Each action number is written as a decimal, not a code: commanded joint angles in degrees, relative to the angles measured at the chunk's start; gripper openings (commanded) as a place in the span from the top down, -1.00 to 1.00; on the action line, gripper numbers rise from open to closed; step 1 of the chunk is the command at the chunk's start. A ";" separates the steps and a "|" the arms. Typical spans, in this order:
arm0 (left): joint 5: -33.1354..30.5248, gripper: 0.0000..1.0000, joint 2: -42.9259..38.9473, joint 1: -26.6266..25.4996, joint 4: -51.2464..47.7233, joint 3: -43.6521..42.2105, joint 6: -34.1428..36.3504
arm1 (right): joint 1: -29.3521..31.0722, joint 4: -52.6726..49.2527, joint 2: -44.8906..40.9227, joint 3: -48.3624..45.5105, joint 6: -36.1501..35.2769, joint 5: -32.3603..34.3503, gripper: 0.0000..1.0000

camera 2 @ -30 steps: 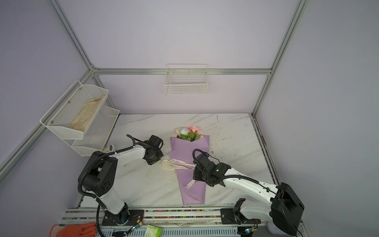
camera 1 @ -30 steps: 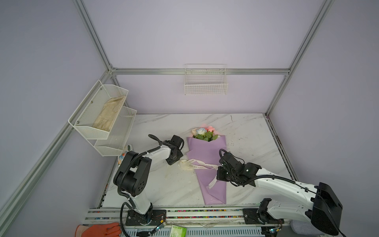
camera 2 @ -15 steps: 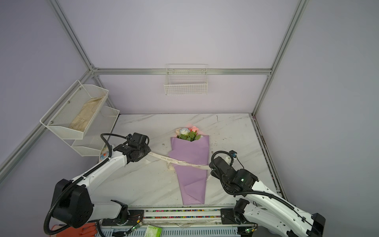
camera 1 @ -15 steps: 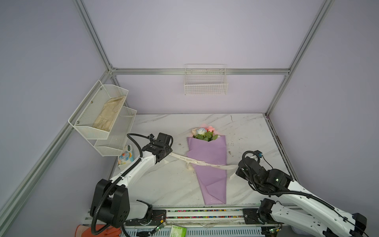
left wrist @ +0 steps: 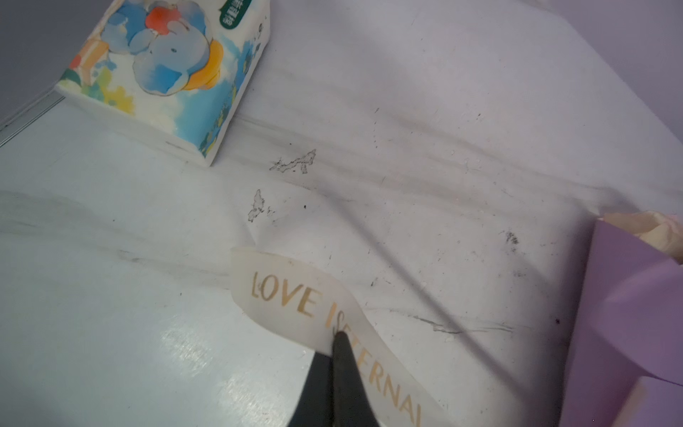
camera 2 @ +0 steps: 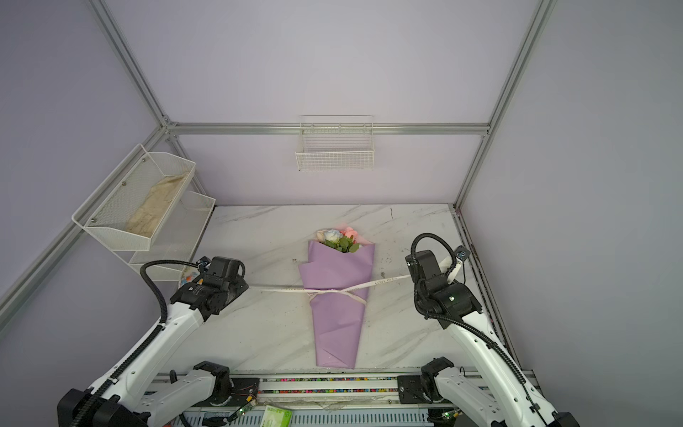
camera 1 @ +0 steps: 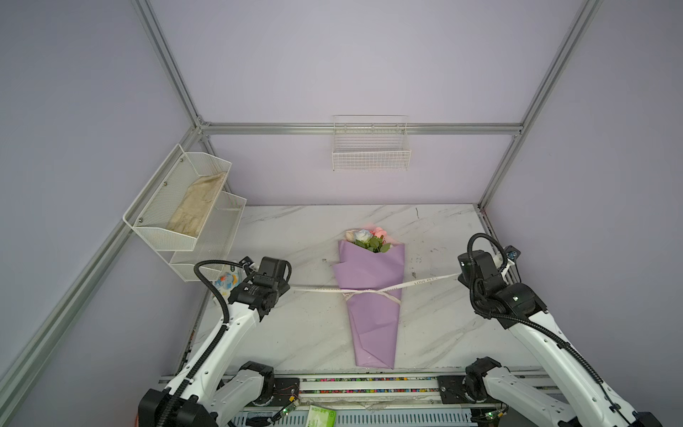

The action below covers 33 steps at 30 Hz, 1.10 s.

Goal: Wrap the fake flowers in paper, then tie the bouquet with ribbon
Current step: 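Pull the ribbon ends apart outward with both grippers to cinch the knot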

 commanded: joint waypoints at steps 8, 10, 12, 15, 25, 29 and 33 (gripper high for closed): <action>-0.25 1.00 0.63 10.79 -0.71 -3.27 5.01 | -27.93 21.10 5.82 -5.24 -17.81 -19.19 1.00; 1.58 1.00 1.06 14.14 -0.56 -2.83 6.61 | -29.72 23.83 6.90 -7.39 -18.51 -21.29 1.00; 2.59 1.00 1.73 16.68 0.42 -2.95 8.47 | -30.26 25.49 8.34 -8.94 -18.43 -21.32 1.00; 4.84 1.00 3.86 19.45 0.73 -2.25 10.19 | -30.99 26.65 8.74 -10.11 -17.98 -21.79 1.00; 6.62 1.00 10.64 26.66 0.98 1.65 12.38 | -45.65 32.74 13.20 -10.04 -19.53 -29.49 1.00; 3.64 1.00 13.71 28.03 0.50 3.74 12.34 | -46.90 35.06 16.22 -7.05 -17.64 -27.83 1.00; 1.43 1.00 16.71 30.13 -0.28 5.00 12.27 | -47.25 36.70 20.53 -3.10 -18.13 -21.69 1.00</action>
